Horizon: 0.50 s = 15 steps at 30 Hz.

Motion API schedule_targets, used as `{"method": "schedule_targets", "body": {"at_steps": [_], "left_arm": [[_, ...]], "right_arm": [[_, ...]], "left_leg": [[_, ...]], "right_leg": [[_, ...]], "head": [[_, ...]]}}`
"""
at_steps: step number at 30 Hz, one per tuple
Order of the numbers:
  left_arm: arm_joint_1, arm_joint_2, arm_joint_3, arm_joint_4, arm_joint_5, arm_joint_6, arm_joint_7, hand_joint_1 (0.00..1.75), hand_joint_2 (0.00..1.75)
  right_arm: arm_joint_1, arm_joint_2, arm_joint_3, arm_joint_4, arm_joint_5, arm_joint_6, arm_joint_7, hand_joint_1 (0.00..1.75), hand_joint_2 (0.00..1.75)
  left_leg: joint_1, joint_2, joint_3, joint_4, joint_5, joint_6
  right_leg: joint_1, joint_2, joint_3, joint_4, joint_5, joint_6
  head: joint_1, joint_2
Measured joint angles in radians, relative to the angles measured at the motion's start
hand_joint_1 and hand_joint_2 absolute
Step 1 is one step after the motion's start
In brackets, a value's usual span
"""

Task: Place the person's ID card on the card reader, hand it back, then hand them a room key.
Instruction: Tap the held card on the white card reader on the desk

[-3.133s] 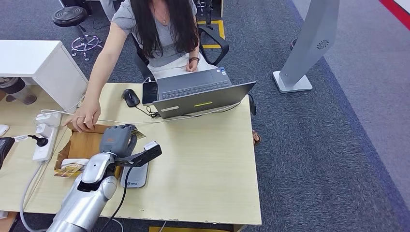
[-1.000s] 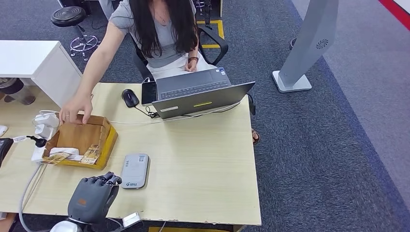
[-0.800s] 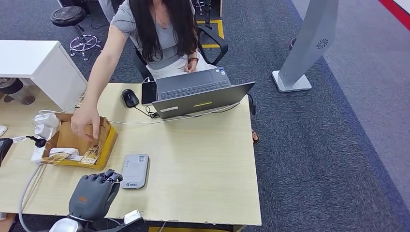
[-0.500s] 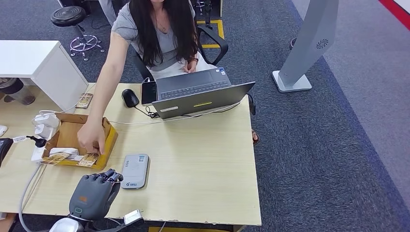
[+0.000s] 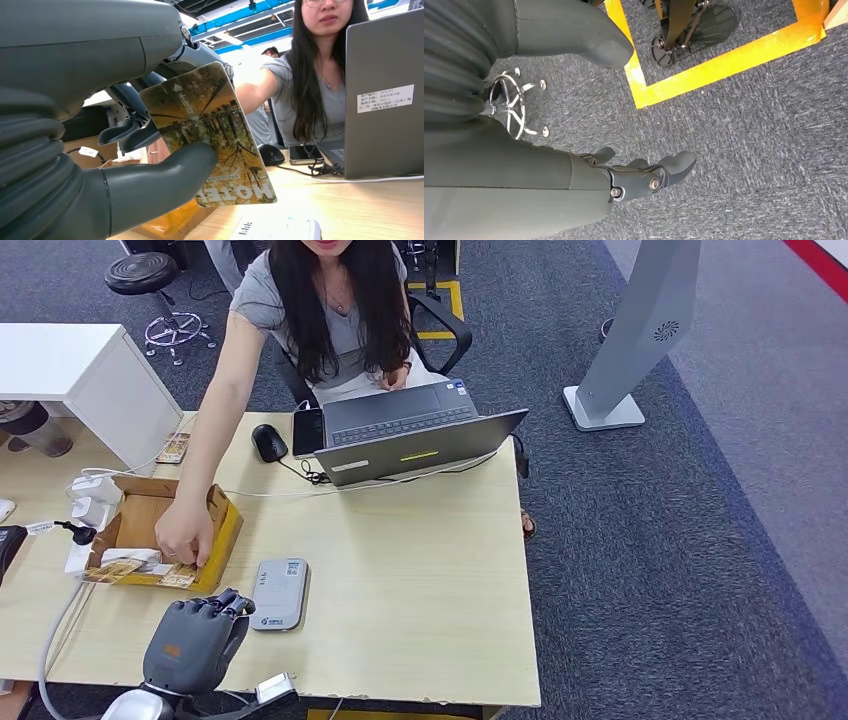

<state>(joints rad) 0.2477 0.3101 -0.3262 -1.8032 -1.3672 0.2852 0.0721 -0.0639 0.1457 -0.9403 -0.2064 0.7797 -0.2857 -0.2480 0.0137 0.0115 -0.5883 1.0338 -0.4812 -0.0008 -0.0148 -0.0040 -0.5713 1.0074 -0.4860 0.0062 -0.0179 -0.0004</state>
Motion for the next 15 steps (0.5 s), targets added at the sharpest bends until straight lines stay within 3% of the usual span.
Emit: {"method": "schedule_targets", "body": {"at_steps": [15], "left_arm": [[-0.001, 0.0, -0.005, 0.0, 0.001, 0.0, 0.0, 1.75, 1.75]], "right_arm": [[0.0, 0.0, 0.0, 0.0, 0.0, 0.0, 0.0, 0.0, 1.75]], "left_leg": [[0.0, 0.0, 0.0, 0.0, 0.0, 0.0]], "right_leg": [[0.0, 0.0, 0.0, 0.0, 0.0, 0.0]], "head": [[0.0, 0.0]]}}
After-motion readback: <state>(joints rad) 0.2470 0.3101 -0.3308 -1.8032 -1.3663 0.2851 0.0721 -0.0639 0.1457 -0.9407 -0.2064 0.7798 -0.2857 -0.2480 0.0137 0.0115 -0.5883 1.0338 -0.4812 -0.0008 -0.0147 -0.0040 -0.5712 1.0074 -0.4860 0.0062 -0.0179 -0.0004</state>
